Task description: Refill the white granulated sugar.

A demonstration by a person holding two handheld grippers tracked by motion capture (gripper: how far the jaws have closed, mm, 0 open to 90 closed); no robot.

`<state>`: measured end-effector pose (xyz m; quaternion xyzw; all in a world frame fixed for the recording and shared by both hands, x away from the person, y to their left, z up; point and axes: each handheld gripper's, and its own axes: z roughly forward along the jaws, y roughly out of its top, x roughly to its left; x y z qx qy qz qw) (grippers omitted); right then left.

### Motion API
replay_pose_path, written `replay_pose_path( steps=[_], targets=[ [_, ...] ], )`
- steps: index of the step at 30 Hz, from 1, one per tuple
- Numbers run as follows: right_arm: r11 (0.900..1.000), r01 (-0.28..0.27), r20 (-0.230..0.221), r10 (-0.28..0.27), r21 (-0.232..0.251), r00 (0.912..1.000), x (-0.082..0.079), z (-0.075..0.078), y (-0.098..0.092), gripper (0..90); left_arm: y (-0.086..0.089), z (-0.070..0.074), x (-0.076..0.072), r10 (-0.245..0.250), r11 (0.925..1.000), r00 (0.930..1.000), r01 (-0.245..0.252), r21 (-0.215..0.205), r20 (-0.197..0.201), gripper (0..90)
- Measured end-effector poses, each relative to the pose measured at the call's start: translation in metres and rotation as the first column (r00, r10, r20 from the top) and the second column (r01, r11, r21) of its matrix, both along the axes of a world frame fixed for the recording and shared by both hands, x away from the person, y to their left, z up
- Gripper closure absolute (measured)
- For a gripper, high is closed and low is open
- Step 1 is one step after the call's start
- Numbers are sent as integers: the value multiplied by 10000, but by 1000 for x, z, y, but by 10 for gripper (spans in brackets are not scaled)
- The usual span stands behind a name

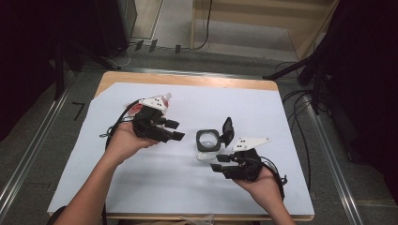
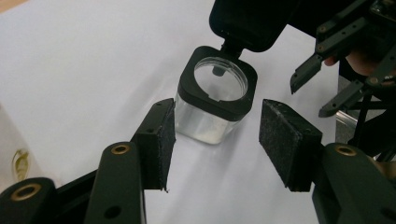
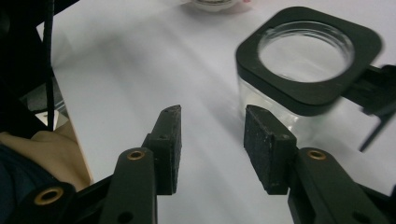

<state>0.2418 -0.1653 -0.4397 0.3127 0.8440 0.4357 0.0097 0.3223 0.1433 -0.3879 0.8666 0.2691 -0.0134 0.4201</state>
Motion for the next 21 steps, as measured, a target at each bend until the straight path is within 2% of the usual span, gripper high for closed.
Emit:
replay_pose_path(
  steps=[3,5,8,9,13,16,19,21],
  targets=[
    [9999,-149,-32,149,-39,9999,0,-2,7,571,5,-1,-3,115,9998,9999,-114,-138,59,485],
    [9998,-198,-99,197,-59,9998,0,-3,11,571,8,-2,-3,298,9995,9995,-298,-71,-44,510],
    [9995,-303,-111,303,-25,9995,0,-5,17,572,14,-2,-3,508,9985,9985,-512,-214,-203,522],
    [9994,-342,-91,341,-73,9994,1,-6,21,572,17,-2,-3,537,9985,9983,-538,-48,-245,524],
    [9989,-461,-189,460,-67,9988,3,-9,29,572,20,-2,-3,506,9987,9976,-500,133,-475,501],
    [9987,-506,-195,505,-53,9985,4,-10,33,565,25,-2,-2,291,9991,9982,-276,307,-518,485],
    [9980,-623,-96,622,-83,9980,4,-12,38,552,30,-1,-3,56,9989,9992,-38,469,-391,492],
    [9976,-681,-100,680,-103,9976,5,-13,41,548,35,1,-3,186,9987,9991,-167,492,-389,482]
  ],
)
